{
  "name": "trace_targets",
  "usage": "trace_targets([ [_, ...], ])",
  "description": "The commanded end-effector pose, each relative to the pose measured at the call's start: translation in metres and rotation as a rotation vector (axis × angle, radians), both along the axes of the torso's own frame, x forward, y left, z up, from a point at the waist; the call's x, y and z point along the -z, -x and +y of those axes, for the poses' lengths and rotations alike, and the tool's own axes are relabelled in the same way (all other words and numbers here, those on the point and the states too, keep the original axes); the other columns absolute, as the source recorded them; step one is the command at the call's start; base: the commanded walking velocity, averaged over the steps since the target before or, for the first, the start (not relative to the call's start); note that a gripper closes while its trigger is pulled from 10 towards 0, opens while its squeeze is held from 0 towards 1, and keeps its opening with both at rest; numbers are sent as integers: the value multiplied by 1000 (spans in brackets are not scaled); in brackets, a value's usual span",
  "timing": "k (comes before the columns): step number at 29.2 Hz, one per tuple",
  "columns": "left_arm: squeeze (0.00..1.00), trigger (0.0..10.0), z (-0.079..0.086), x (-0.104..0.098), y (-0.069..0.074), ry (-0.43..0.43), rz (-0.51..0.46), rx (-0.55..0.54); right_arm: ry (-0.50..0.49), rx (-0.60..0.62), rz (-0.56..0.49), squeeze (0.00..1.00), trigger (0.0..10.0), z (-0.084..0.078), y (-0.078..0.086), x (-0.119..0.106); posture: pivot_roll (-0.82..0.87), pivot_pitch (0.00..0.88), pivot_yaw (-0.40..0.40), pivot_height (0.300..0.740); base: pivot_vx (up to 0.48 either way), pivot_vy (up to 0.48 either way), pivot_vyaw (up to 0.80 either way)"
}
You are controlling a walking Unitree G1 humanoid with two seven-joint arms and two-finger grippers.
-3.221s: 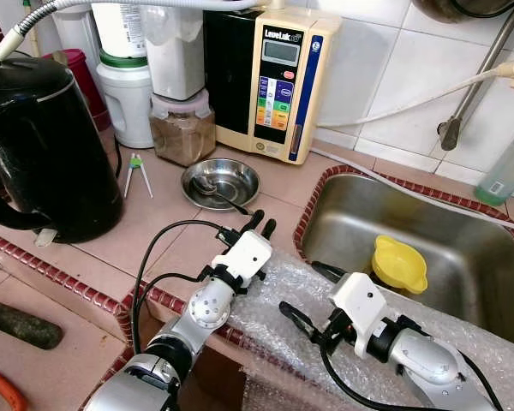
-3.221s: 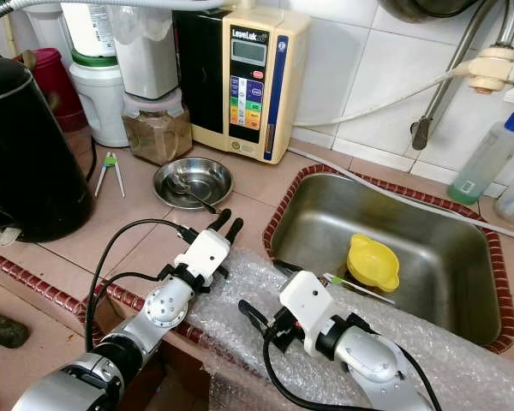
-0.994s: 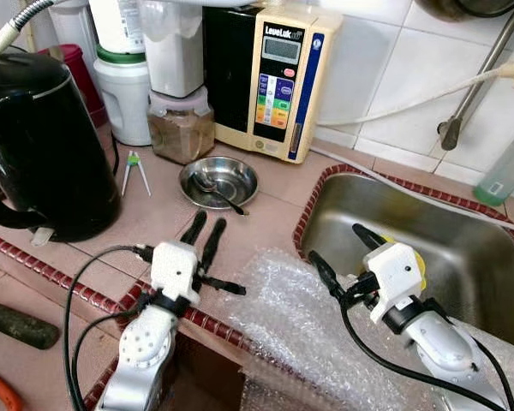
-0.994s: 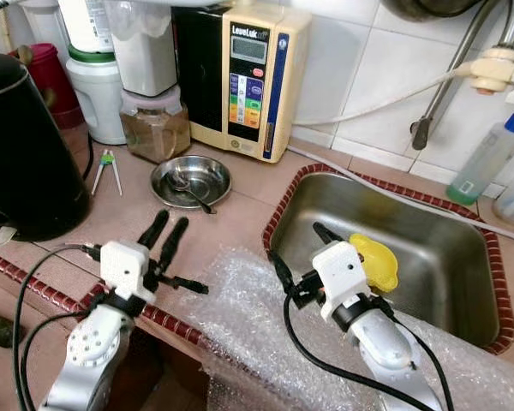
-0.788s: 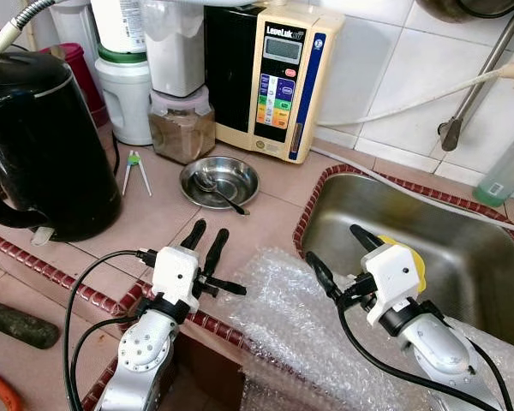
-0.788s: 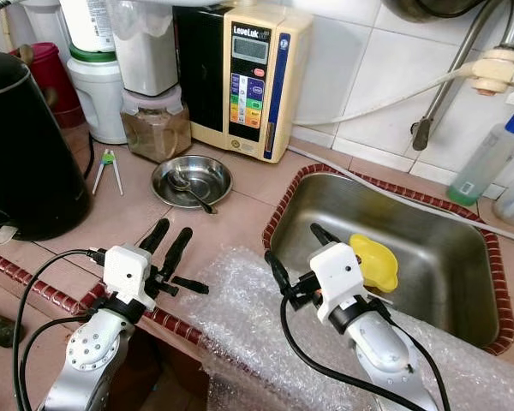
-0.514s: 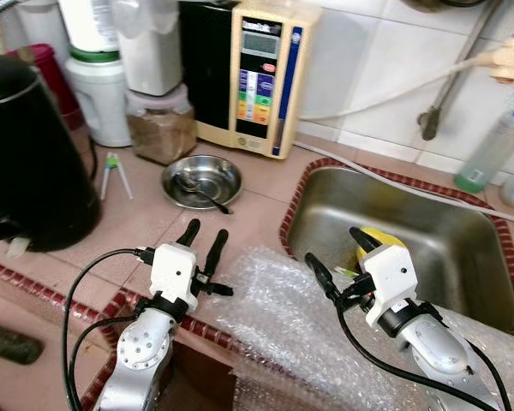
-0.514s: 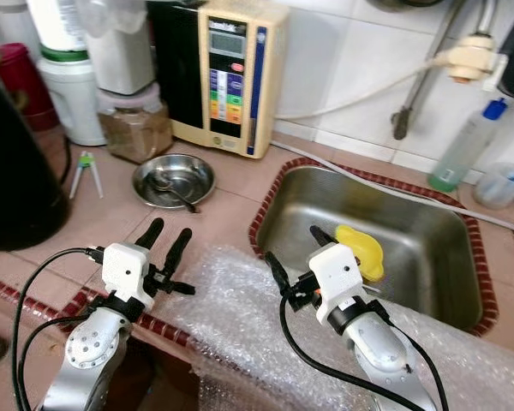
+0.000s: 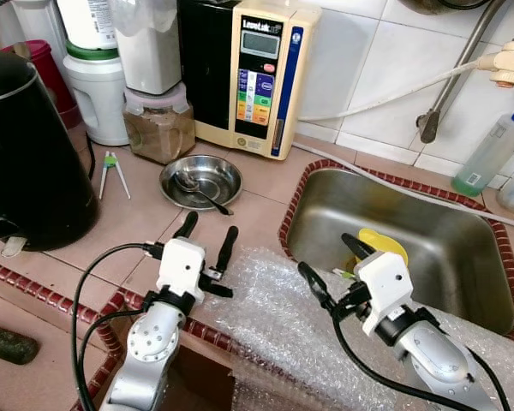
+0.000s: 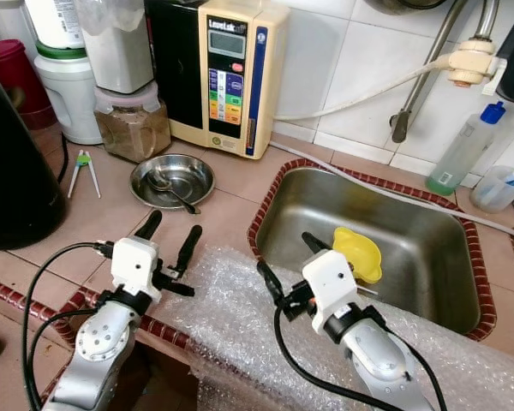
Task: Kitchen organization
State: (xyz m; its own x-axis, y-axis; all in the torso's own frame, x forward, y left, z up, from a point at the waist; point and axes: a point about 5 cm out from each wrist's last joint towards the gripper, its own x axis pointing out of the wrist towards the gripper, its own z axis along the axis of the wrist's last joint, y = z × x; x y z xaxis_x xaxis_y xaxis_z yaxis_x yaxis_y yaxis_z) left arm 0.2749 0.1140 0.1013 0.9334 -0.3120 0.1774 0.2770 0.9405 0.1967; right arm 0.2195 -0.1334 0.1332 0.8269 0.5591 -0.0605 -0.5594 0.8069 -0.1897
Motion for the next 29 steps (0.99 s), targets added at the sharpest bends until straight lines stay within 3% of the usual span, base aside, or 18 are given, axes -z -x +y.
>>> trace_targets([
  [1, 1000, 10000, -6, 1, -2, -12, -10, 9, -1, -28, 12, 0, 10000, 2, 4, -2, 56, 0, -88, 740, 0, 0, 0],
  [5, 1000, 10000, -20, 9, -10, -44, -17, 26, -9, -38, 28, 0, 10000, 4, 12, -4, 13, 0, -90, 740, 0, 0, 0],
  [13, 1000, 10000, -29, 14, -26, -108, -40, -8, -2, -42, 38, 0, 10000, 2, 19, -10, -37, 0, -88, 740, 0, 0, 0],
  [23, 1000, 10000, -29, 12, -45, -179, -83, -73, -5, -29, 30, 0, 10000, 7, 21, -15, -54, 0, -69, 740, 0, 0, 0],
  [29, 1000, 10000, -31, 16, -49, -218, -68, -93, -9, -24, 30, 0, 10000, 9, 22, -16, -70, 0, -68, 740, 0, 0, 0],
])
